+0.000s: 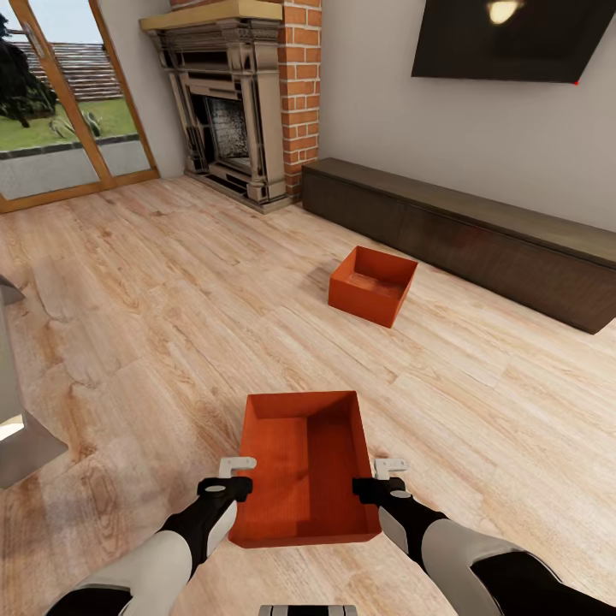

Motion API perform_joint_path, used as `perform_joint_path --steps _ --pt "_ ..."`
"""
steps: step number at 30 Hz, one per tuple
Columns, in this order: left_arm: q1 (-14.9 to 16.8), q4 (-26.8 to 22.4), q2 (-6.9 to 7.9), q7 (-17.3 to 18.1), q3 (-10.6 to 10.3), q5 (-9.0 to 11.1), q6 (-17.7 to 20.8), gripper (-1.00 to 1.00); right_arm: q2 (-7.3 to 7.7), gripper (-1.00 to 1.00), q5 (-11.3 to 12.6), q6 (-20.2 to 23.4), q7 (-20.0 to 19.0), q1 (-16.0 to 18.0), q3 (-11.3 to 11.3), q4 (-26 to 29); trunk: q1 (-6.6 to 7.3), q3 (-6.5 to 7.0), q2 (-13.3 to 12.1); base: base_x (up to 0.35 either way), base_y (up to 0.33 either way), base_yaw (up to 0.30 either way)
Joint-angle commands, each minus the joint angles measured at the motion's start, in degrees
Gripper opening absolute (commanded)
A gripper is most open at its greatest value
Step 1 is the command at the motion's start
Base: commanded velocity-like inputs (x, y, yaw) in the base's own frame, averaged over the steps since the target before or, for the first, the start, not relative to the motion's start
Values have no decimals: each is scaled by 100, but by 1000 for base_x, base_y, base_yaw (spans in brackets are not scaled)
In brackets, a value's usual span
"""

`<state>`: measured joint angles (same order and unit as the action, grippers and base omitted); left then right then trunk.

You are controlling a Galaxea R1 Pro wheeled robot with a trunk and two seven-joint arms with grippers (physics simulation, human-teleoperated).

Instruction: Move the two storage containers from the living room to the garage. In the garage, place one container on the floor and stack the other container on top of it (either order is fine).

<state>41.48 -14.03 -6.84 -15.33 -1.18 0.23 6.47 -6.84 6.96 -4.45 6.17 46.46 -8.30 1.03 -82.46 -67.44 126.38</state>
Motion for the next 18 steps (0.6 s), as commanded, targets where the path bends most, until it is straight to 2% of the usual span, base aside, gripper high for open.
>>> perform_joint_path --steps 1,5,8,18 --pt "0 -12 -2 -23 -14 34 35 100 -2 100 60 -21 16 3 -49 -7 1 -4 1 0 0 0" --pt "0 -12 4 -26 -14 273 30 100 -2 100 60 -15 16 3 -49 -7 1 -4 1 0 0 0" --pt "0 -10 6 -28 -14 316 30 100 -2 100 60 -14 16 3 -49 -7 1 -4 1 0 0 0" --pt "0 -3 8 -24 -15 345 38 100 -2 100 60 -12 16 3 -49 -7 -219 -183 403 0 0 0"
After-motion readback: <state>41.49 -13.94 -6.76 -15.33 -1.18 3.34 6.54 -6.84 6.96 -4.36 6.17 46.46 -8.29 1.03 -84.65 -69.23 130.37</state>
